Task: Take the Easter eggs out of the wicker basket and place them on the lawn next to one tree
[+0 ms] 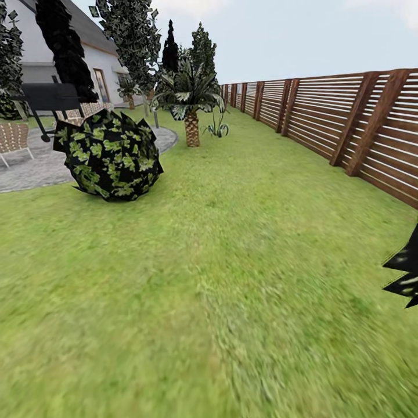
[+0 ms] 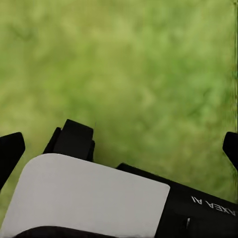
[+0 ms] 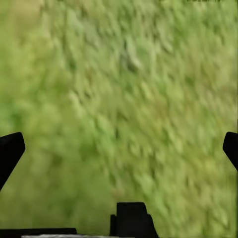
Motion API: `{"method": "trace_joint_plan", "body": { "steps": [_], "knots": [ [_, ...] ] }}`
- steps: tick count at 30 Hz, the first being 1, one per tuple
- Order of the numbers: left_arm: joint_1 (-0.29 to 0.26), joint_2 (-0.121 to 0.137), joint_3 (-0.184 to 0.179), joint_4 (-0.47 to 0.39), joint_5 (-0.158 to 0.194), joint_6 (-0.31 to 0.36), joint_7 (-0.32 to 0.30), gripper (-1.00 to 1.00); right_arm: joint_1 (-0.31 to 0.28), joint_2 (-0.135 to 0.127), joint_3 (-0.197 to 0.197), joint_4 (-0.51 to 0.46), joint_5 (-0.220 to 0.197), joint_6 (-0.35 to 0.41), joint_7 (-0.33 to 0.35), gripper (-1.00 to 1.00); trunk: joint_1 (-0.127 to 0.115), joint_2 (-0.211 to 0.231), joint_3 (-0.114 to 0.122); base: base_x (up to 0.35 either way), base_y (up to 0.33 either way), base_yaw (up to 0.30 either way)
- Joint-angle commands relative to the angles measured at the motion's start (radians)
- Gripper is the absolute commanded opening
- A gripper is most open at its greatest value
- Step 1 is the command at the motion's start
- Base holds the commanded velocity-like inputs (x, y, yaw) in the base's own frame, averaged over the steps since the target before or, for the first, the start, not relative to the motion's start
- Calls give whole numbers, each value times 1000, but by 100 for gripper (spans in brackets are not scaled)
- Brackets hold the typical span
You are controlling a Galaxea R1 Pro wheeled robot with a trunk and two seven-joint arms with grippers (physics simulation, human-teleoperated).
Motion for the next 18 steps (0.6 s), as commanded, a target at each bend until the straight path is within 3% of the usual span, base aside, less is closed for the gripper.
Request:
{"method": "trace_joint_plan", "body": {
  "steps": [1,18],
  "knots": [
    [0,1,0,1,0,0,0,100,0,0,0,3,0,1,0,100,-4,7,3,326,0,0],
    [0,-5,3,68,2,-40,0,100,3,-5,0,31,0,6,1,100,-69,126,57,316,0,0]
  ]
}}
